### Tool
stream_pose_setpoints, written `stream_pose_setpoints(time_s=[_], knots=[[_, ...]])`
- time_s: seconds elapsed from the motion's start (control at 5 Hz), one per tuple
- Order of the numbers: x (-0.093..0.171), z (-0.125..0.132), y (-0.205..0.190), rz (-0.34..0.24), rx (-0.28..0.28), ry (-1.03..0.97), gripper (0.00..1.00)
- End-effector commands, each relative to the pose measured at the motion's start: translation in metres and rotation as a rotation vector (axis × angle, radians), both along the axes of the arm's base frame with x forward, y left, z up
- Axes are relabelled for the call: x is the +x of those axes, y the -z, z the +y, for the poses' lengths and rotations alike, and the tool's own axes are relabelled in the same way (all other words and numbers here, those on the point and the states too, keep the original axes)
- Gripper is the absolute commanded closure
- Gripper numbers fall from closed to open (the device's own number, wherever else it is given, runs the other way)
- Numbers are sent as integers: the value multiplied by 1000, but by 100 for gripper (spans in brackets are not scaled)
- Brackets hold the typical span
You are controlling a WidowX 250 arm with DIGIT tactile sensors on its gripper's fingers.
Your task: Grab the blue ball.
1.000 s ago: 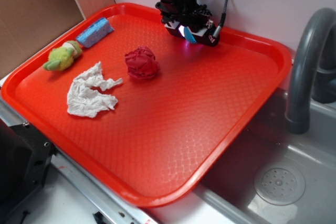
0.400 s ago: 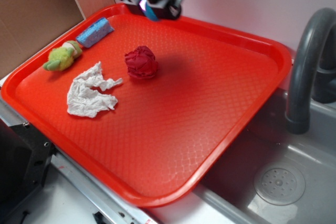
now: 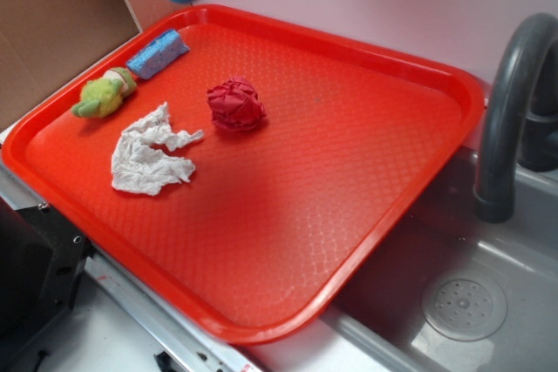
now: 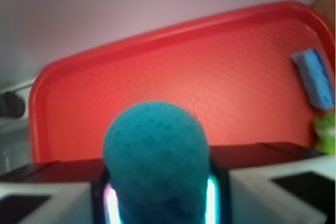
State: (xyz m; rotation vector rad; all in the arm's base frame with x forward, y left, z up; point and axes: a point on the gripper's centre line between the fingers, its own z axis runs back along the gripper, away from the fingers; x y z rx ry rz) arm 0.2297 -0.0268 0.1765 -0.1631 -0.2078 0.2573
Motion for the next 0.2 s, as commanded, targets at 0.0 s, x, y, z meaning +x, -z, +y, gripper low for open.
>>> stream_pose_setpoints(time_s=[0.0], knots=[[-16,1,-10,22,23,64,100]])
